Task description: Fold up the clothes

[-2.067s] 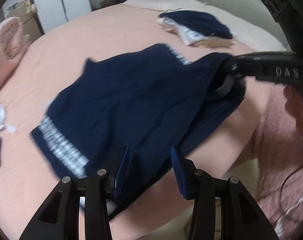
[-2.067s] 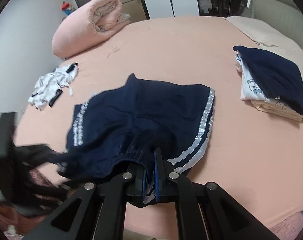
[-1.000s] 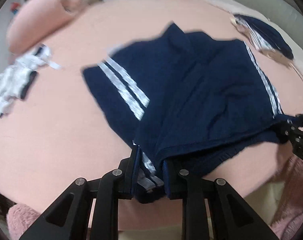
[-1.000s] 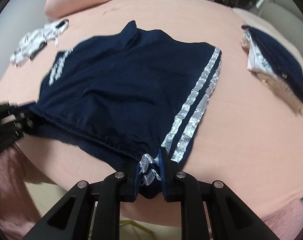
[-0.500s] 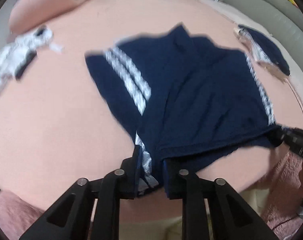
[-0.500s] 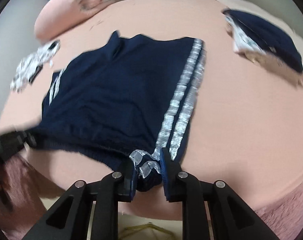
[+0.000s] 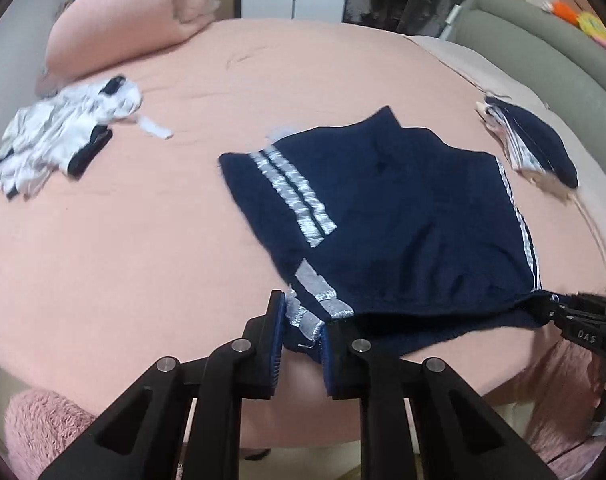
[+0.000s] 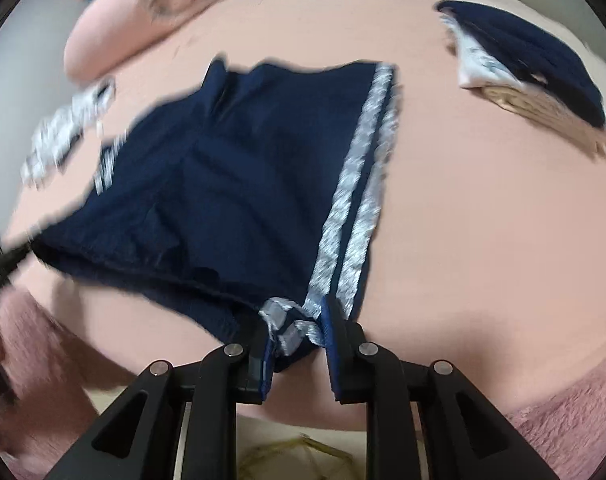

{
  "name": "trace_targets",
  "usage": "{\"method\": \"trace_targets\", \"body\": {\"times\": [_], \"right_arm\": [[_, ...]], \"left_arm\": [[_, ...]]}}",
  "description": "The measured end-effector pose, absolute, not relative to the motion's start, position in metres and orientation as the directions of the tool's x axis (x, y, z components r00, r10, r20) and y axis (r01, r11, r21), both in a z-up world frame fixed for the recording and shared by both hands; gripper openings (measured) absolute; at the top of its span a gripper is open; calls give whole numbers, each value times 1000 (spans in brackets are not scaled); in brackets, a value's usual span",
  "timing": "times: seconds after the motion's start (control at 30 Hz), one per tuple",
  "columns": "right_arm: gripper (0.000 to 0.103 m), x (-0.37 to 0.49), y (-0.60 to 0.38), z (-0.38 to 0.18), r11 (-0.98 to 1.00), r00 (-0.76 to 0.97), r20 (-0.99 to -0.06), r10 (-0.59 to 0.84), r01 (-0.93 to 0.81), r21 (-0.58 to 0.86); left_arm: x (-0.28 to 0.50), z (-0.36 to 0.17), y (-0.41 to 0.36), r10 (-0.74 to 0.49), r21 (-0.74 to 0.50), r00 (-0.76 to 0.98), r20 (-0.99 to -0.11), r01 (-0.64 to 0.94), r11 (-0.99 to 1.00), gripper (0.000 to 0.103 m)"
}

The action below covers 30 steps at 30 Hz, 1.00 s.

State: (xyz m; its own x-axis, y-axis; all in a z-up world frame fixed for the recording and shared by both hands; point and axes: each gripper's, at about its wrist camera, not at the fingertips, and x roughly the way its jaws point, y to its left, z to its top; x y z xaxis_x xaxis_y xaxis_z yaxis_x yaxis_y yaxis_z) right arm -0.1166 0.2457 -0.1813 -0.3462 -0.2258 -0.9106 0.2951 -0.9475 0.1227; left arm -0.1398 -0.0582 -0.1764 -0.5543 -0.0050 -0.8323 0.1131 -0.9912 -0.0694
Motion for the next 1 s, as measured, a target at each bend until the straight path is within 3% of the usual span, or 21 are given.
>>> {"method": "trace_targets", "body": {"times": [0.1,0.23,0.47,0.57,0.63,0.7,0.73,0.8,0.83,0.9,0.97,1.0], "right_arm": [[24,-110,245,-182,-947,-359,-908,-216,304,105],[25,-109,261,-175,-949,-346,-899,-268,253,185],[33,-108,262,-181,-905,-257,-877,-406,249,346],[31,-107,262,-180,-906,-265,-876,-403,253,340],[17,-108,265,-169,-908,-298,-866,-401,251,335],[17,-110,269,-155,-908,-348,-844,-407,251,335],[18,-112,273,-147,-900,-367,-825,-429,250,357],[47,-114,273,-149,-899,-348,-832,-432,245,363],[52,-114,270,-158,-909,-311,-860,-404,244,338],[53,-112,263,-183,-922,-220,-909,-355,243,301],[52,-101,262,-185,-927,-272,-903,-333,268,261],[43,-98,260,-184,-932,-281,-907,-312,278,235]], "left_arm": [[-129,-165,-65,-7,-117,-614,-789,163,-980,8],[-111,-149,-71,2,-152,-650,-760,175,-973,8],[-112,-172,-87,-16,-162,-559,-829,268,-950,8],[-111,-179,-91,39,-222,-552,-833,267,-938,8],[-107,-167,-95,48,-258,-600,-799,269,-928,8],[-104,-154,-100,39,-279,-638,-769,280,-918,8],[-104,-150,-102,26,-274,-642,-766,290,-917,8],[-106,-156,-106,5,-255,-619,-786,317,-914,8],[-107,-161,-109,-5,-244,-603,-798,330,-912,8],[-109,-176,-112,8,-246,-560,-829,351,-903,8],[-109,-193,-115,39,-264,-521,-853,364,-893,8],[-109,-198,-116,65,-286,-514,-856,364,-887,8]]}}
